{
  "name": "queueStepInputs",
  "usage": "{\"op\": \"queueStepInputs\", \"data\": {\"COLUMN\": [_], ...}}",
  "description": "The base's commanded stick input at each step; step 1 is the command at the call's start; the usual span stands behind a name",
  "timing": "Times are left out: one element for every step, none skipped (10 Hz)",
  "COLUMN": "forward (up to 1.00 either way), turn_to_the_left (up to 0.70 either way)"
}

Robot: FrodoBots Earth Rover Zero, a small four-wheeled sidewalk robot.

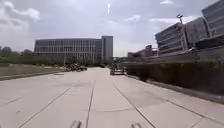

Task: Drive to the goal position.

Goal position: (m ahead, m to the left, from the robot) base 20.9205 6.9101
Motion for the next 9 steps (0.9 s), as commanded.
{"op": "queueStepInputs", "data": {"forward": [0.7,0.7,0.7,0.7,0.7,0.7,0.7,0.7,0.7], "turn_to_the_left": [0.04,0.04,0.04,0.04,0.04,0.04,0.04,0.04,0.04]}}
